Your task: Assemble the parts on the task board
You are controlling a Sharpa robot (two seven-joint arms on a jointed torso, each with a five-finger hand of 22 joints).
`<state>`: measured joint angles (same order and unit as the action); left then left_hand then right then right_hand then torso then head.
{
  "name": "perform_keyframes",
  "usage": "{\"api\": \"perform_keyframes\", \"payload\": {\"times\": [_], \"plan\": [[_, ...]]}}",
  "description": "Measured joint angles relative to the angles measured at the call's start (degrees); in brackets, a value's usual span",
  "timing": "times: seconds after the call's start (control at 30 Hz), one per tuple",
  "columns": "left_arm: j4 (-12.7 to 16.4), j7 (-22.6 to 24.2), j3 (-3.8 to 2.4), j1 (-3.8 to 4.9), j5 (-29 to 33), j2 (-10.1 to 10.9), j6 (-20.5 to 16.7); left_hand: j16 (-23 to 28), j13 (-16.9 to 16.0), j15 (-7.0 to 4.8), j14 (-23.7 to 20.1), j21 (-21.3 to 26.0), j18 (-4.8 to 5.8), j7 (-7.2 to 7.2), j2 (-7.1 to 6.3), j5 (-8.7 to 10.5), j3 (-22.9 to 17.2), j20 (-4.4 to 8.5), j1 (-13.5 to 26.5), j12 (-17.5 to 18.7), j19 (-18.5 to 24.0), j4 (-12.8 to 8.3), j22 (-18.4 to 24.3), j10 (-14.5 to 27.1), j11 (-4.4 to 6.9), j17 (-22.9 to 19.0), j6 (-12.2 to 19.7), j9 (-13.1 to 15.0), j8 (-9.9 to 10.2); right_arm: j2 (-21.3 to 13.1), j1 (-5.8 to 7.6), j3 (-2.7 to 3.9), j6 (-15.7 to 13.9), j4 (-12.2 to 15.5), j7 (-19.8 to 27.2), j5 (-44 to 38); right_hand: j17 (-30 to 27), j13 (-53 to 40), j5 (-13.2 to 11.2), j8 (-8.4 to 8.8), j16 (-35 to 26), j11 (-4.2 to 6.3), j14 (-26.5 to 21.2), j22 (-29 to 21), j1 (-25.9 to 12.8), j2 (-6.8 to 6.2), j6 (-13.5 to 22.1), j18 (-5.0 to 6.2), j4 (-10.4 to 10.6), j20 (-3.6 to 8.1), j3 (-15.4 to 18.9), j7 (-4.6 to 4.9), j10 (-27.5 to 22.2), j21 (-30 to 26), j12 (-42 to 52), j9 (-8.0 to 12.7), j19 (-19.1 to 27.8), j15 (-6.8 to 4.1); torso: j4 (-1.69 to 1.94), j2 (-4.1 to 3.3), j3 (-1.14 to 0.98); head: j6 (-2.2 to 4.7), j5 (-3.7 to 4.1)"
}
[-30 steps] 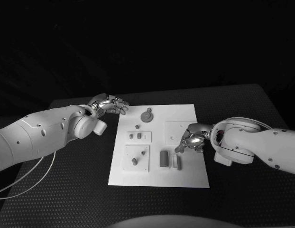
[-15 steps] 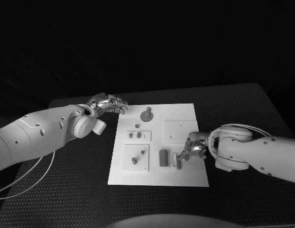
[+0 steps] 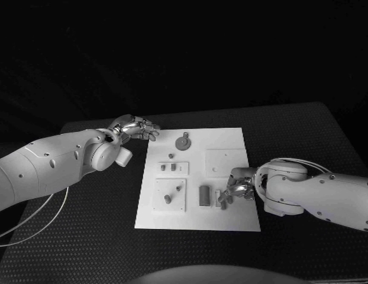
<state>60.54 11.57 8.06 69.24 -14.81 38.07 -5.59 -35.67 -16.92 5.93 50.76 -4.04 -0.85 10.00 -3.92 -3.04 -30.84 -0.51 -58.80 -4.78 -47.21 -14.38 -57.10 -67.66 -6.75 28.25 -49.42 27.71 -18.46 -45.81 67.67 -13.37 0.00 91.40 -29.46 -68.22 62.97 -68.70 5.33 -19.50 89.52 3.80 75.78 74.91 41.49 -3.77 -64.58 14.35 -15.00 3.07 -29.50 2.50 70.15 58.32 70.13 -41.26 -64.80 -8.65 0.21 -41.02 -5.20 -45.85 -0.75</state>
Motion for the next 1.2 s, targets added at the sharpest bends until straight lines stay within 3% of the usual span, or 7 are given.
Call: {"api": "perform_keyframes", "payload": {"times": [0.2, 0.4, 0.67, 0.97, 1.2], "plan": [[0.0, 0.0, 0.01, 0.01, 0.0, 0.1, 0.0, 0.0, 0.0, 0.00, 0.0, 0.0, 0.00, 0.00, 0.00, 0.00, 0.0, 0.00, 0.0, 0.0, 0.0, 0.0, 0.0, 0.0, 0.00, 0.0, 0.0, 0.0, 0.0, 0.5, -0.30, 0.09, -0.3, -0.2, 0.2, -0.6, 0.0, 0.0, 0.0, 0.22, 0.0, 0.01, 0.1, 0.0, 0.0, 0.00, -0.3, 0.21, -0.2, 0.00, -0.2, -0.16, 0.0, 0.0, 0.0, 0.0, 0.0, 0.07, -0.03, -0.01, -0.01, -0.14, -0.07], [0.1, 0.0, 0.01, 0.01, 0.0, 0.1, 0.0, 0.0, 0.0, 0.00, 0.0, 0.0, 0.00, 0.00, 0.00, 0.00, 0.0, 0.00, 0.0, 0.0, 0.0, 0.0, 0.0, 0.0, 0.00, 0.0, 0.0, 0.0, 0.0, 0.6, -0.40, 0.07, -0.5, -0.3, 0.4, -1.7, 0.0, -0.2, 0.0, 0.22, 0.0, 0.01, 0.1, 0.0, 2.7, 2.29, -0.4, 0.28, -1.4, -0.01, -0.8, -0.24, 0.0, 0.0, -0.3, -0.5, 0.0, 0.07, -0.07, -0.01, -0.03, -0.15, -0.10], [0.1, 0.0, 0.01, 0.01, 0.0, 0.2, 0.0, 0.0, 0.0, 0.00, 0.0, 0.0, 0.00, 0.00, 0.00, 0.00, 0.0, 0.00, 0.0, 0.0, 0.0, 0.0, 0.0, 0.0, 0.00, 0.1, 0.0, 0.0, 0.0, 0.5, -0.42, 0.11, -0.5, -0.1, 1.0, -3.2, 0.0, -0.4, -0.3, 1.21, 0.0, -0.01, 0.1, 0.0, 7.7, 2.19, -0.3, 0.24, -1.5, 0.19, -0.5, -0.18, 0.0, 0.3, -0.5, -0.9, 0.2, 0.08, -0.08, 0.01, -0.03, -0.19, 0.05], [0.1, 0.0, 0.02, 0.01, 0.0, 0.2, 0.0, 0.2, 0.0, 0.00, 0.0, 0.0, 0.00, 0.00, 0.00, 0.00, 0.0, 0.00, 0.0, 0.0, 0.0, 0.0, 0.0, 0.0, 0.00, 0.1, 0.0, 0.0, 0.0, 0.0, -0.52, 0.11, -1.1, -0.2, 1.8, -3.6, 0.0, -0.4, -0.1, 1.25, 0.0, -0.02, 0.1, 0.0, 8.0, 2.29, -0.1, 0.21, -1.6, 0.19, 0.0, 0.01, 0.0, 0.3, -0.7, -1.1, 0.2, 0.10, -0.05, 0.02, 0.00, -0.20, 0.16], [0.1, -0.1, 0.02, 0.01, 0.0, 0.2, 0.1, 0.2, 0.0, 0.00, 0.0, 0.0, 0.00, 0.00, 0.00, 0.00, 0.2, 0.00, 0.0, 0.0, 0.0, 0.2, 0.0, 0.0, 0.00, 0.1, 0.0, 0.0, 0.0, -0.5, -0.53, 0.14, -1.4, -0.3, 2.4, -3.4, -0.1, -0.4, -0.1, 1.19, -0.1, -0.02, 0.1, 0.0, 6.9, 3.32, -0.1, 0.18, -1.3, 0.00, 0.3, 0.01, 0.0, 0.3, -0.8, -1.1, 0.4, 0.11, -0.05, 0.02, 0.00, -0.05, 0.13]]}}
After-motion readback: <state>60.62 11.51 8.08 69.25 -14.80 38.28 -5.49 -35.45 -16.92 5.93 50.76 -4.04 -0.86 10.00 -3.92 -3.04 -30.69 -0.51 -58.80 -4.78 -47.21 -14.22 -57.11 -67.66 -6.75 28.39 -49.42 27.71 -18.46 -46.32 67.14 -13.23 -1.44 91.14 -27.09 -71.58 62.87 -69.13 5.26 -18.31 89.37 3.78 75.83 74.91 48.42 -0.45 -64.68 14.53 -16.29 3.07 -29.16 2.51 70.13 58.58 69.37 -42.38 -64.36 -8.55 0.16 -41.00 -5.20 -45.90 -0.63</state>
